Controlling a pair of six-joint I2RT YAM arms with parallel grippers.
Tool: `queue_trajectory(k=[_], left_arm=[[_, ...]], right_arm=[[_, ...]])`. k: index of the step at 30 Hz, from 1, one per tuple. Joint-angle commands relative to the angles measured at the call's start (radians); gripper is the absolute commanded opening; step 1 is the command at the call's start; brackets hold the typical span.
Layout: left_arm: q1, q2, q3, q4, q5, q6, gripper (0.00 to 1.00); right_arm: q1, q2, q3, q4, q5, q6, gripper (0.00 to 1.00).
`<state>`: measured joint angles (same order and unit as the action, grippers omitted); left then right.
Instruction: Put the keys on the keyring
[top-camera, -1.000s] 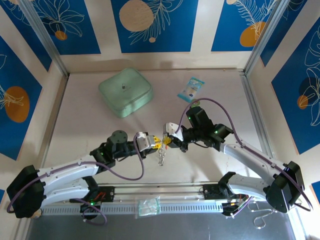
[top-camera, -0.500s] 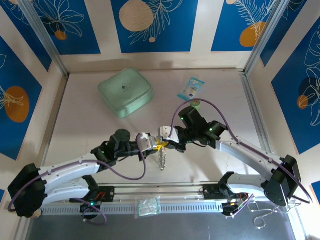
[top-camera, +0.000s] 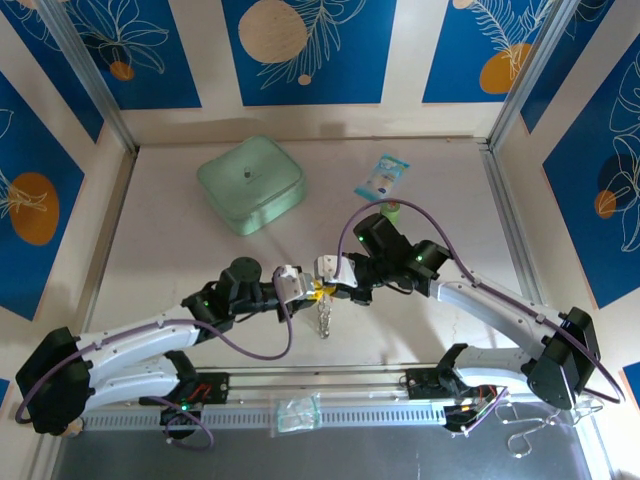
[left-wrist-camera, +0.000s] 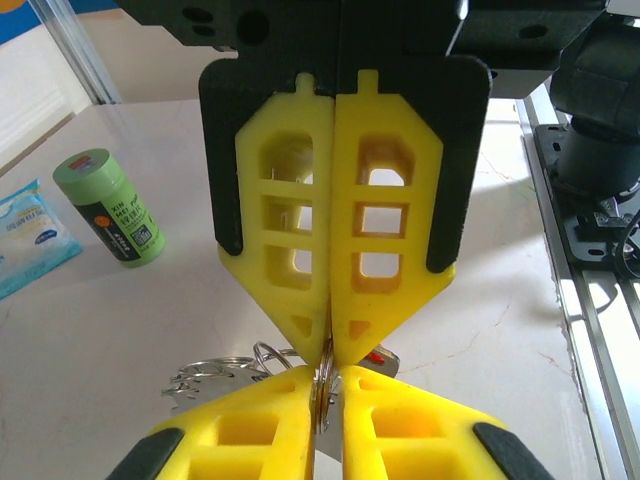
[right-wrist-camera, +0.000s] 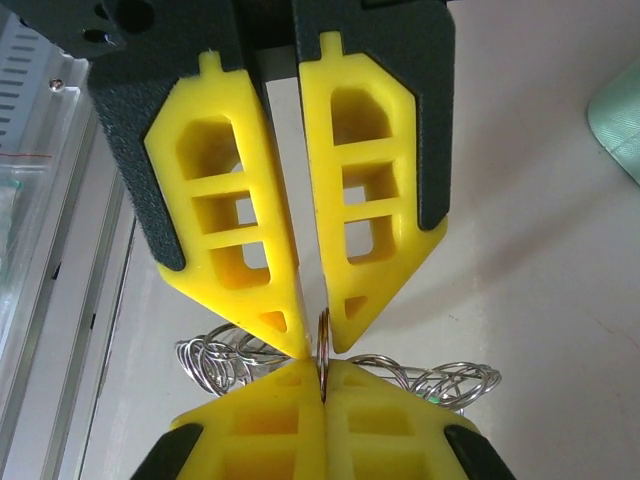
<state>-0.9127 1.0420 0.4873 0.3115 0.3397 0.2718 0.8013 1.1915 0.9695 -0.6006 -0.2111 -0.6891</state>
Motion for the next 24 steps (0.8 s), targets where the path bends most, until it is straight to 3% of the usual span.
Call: queue_trajectory(k=[1, 7, 10, 13, 19, 24], left_arm=[[-0.006, 0.002, 0.033, 0.002, 0.03, 0.02, 0.13], [-0.006, 0.009, 0.036, -0.002, 0.035, 0.021, 0.09], [-0.006, 0.01, 0.037, -0.005, 0.04, 0.023, 0.0], [-0.006, 0.002, 0.027, 0.015, 0.04, 0.022, 0.0], [-0.006, -0.022, -0.03, 0.13, 0.009, -0.012, 0.0], [-0.007, -0.021, -0.058, 0.193, -0.025, -0.044, 0.0]], right_arm=[[0.011, 0.005, 0.035, 0.002, -0.025, -0.004, 0.0], [0.01, -0.007, 0.027, 0.024, -0.047, 0.017, 0.0], [-0.001, -0.023, 0.013, 0.041, -0.071, 0.035, 0.0], [-0.034, -0.053, -0.018, 0.079, -0.108, 0.079, 0.0], [-0.128, -0.141, -0.124, 0.188, -0.179, 0.244, 0.32], [-0.12, -0.196, -0.159, 0.215, -0.084, 0.473, 0.35]])
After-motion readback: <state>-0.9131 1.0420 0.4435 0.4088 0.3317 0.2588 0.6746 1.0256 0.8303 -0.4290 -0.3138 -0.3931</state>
